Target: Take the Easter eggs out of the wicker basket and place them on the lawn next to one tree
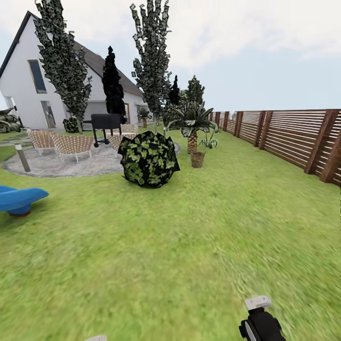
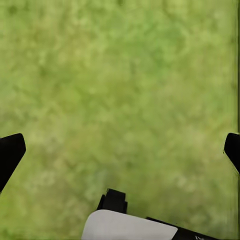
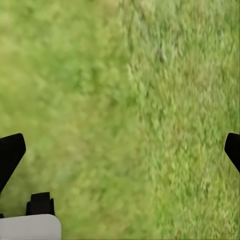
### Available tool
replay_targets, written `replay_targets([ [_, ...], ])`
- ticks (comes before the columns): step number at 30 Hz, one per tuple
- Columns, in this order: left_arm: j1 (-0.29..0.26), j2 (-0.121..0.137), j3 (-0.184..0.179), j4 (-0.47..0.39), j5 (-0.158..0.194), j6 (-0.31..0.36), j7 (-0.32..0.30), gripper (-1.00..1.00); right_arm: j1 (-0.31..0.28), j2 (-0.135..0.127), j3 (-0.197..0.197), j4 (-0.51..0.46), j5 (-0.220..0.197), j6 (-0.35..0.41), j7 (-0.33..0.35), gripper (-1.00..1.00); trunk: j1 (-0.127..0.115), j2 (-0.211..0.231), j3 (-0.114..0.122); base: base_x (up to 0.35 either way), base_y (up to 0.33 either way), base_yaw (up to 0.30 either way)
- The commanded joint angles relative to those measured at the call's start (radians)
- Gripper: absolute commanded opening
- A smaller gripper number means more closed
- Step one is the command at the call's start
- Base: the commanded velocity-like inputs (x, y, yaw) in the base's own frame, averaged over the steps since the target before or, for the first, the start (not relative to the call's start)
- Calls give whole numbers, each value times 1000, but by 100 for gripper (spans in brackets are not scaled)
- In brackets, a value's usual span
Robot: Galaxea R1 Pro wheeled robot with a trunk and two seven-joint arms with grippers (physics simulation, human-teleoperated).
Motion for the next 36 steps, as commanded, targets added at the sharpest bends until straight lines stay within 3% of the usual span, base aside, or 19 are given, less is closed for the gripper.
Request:
replay_targets([
  [1,0,-1,1,-3,11,4,5,100,-1,-1,3,0,7,7,2,100,1,-1,-1,327,0,-79],
  [10,0,8,5,-15,12,9,-78,100,0,-1,-1,4,7,3,3,100,1,-1,-1,328,0,-50],
  [13,0,12,5,-83,4,31,-83,100,-1,-2,-3,2,5,6,2,100,1,-1,-1,328,0,-4],
  [18,0,9,1,-239,2,191,-85,100,-1,0,-41,-14,-39,10,2,100,1,-1,-1,328,0,-1],
  [21,0,7,0,-258,2,232,-85,100,-1,1,-42,-13,-67,10,1,100,1,-1,-1,328,0,0],
  [25,0,10,7,-259,2,261,-82,100,-1,5,-41,-12,-70,10,1,100,1,-1,-1,329,44,0],
  [28,0,25,14,-261,7,347,-85,100,-1,-1,-49,-14,-69,10,-1,100,1,-1,-1,329,122,0],
  [36,0,38,12,-266,13,367,-85,100,0,-9,-51,-15,-67,8,-2,100,1,-1,-1,330,34,0],
])
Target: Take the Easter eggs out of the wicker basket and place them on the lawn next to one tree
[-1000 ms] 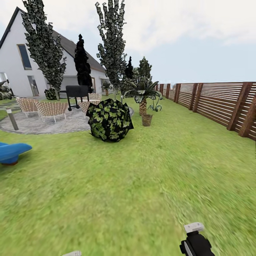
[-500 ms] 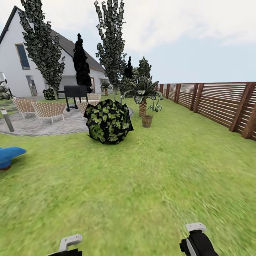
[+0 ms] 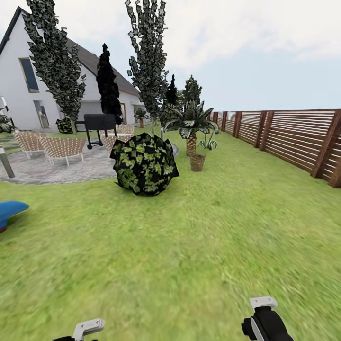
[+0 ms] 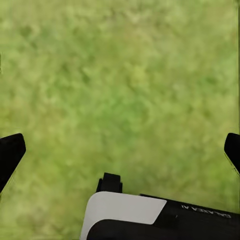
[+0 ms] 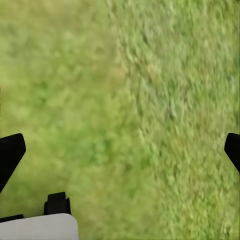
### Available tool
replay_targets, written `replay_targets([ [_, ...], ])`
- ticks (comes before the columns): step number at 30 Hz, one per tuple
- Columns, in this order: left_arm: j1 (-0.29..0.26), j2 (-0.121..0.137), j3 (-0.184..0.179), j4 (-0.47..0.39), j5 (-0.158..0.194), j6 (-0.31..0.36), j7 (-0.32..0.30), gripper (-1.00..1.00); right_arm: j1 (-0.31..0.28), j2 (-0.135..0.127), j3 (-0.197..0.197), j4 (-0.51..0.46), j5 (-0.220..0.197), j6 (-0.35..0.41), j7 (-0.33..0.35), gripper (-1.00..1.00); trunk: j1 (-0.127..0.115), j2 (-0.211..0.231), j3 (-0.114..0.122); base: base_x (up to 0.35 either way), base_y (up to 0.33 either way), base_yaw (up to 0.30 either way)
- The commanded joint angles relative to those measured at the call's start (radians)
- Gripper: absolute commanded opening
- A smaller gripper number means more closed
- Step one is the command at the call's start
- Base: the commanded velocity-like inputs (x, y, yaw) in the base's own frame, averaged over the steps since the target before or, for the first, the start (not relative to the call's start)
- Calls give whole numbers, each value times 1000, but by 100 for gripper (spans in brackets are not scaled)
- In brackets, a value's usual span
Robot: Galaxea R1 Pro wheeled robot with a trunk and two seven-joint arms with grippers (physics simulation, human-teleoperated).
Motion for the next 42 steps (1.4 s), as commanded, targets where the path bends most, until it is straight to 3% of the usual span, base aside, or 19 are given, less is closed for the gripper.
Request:
replay_targets([
  [1,0,1,1,-1,11,2,8,100,-1,-1,4,0,0,5,-3,100,1,0,-1,330,3,0],
  [6,-2,1,2,7,15,9,6,100,-1,-1,4,1,0,4,-3,100,1,0,-1,330,1,0],
  [9,-19,0,1,96,42,12,-8,100,-1,-1,6,1,-1,4,-3,100,1,0,-1,331,0,0],
  [11,-108,5,2,249,52,10,-28,100,-1,-1,5,1,-1,4,-3,100,1,0,-1,331,0,0],
  [13,-265,20,4,477,58,-6,-44,100,-1,-3,3,0,-1,5,-3,100,1,0,-1,331,0,0],
  [15,-425,41,5,714,62,-72,-51,100,-1,-7,2,-1,-2,5,-3,100,1,0,-1,331,0,0],
  [16,-459,44,5,758,63,-99,-52,100,-1,-8,2,-2,-2,5,-3,100,1,0,-1,331,0,0],
  [17,-533,49,5,846,63,-180,-53,100,-1,-10,2,-3,-2,5,-2,100,1,0,-1,331,0,0],
  [19,-580,51,5,901,64,-238,-53,100,-1,-12,2,-2,-3,5,-2,100,1,0,-1,331,0,0],
  [28,-612,52,5,939,63,-269,-60,100,-1,-17,1,4,-8,5,-2,100,1,0,-1,331,0,0],
  [31,-612,34,4,939,62,-270,-58,100,-1,-22,0,3,-8,5,-2,100,1,0,-1,331,0,0],
  [35,-612,31,4,918,62,-269,-50,100,-1,-28,0,3,-8,5,-2,100,1,0,-1,331,0,0],
  [37,-612,24,1,868,60,-266,-51,100,-1,-28,2,3,-8,5,-2,100,1,0,-1,324,0,0],
  [40,-612,1,-3,808,56,-217,-51,100,-1,-29,3,3,-7,5,-2,100,1,0,-1,277,0,0],
  [42,-612,-12,-3,770,54,-146,-49,100,-1,-31,0,3,-5,5,-2,100,1,0,-1,223,0,0],
])
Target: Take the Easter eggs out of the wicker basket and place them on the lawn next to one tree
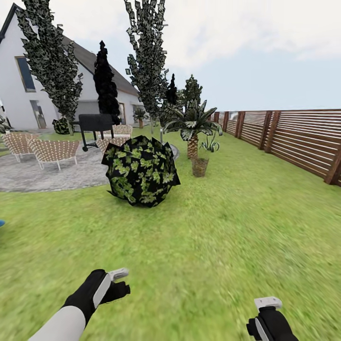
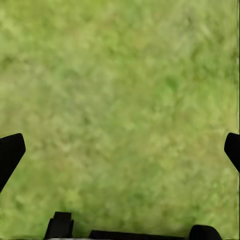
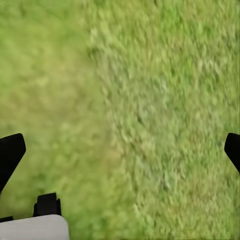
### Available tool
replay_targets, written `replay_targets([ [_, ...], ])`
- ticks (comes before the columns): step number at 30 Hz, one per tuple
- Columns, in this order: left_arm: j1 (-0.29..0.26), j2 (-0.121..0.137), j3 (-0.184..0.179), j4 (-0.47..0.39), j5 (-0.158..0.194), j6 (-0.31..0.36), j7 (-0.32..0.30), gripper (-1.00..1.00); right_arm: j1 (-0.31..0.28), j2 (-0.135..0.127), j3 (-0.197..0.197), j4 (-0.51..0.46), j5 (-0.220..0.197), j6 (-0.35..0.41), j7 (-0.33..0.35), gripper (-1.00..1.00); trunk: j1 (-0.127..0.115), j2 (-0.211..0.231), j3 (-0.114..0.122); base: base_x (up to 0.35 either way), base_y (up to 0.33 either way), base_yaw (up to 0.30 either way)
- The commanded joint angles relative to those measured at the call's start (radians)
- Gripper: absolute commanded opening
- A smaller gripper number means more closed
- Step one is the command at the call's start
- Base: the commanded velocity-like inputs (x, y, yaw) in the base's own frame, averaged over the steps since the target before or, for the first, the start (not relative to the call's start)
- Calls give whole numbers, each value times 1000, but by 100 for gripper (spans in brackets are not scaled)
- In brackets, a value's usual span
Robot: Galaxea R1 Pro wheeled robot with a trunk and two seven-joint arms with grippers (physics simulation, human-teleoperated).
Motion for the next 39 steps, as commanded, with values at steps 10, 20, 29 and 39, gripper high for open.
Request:
replay_targets([
  [10,0,-8,11,-34,10,47,15,100,-1,-14,-9,-2,-1,5,-3,100,0,-1,-1,127,0,0],
  [20,0,-10,6,-26,11,46,13,100,-1,-20,-22,-5,4,5,-3,100,0,-1,-1,5,0,0],
  [29,0,-10,10,-29,16,46,7,100,0,-20,-22,-7,2,5,-3,100,0,-1,-1,31,0,-12],
  [39,0,-15,11,-26,18,16,0,100,-1,-20,-22,-10,0,5,-3,100,0,-1,-1,159,-162,-9],
])
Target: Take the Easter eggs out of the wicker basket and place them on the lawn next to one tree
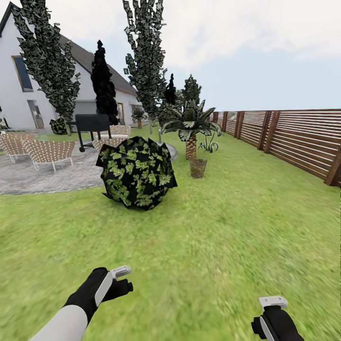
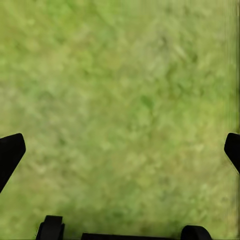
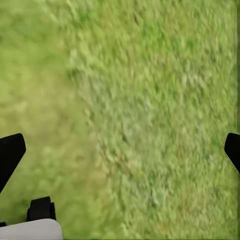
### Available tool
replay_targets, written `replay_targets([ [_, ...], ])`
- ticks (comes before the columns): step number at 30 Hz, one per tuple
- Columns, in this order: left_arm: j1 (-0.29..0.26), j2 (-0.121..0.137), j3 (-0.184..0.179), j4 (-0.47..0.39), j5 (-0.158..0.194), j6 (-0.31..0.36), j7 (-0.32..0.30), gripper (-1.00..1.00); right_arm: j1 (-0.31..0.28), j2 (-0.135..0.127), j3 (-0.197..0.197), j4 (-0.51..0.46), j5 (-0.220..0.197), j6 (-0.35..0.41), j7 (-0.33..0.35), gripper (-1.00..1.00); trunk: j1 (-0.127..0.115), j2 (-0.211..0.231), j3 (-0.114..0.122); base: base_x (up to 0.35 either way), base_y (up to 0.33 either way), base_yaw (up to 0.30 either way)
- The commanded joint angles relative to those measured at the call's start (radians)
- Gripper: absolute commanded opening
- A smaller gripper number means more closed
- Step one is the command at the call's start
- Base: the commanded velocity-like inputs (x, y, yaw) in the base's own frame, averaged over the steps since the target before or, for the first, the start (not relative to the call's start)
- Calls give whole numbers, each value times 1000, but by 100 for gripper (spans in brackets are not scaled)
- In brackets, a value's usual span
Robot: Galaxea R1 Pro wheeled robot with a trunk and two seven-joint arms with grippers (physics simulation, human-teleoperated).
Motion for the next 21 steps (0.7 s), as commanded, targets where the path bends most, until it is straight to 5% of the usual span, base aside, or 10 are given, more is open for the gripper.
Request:
replay_targets([
  [1,0,-2,6,-1,10,4,9,100,-1,-1,2,-1,0,4,-2,100,0,-1,-1,230,-246,-84],
  [21,0,-1,6,1,12,1,9,100,-1,1,3,-1,-4,4,-2,100,0,-1,-1,235,-244,-222],
])
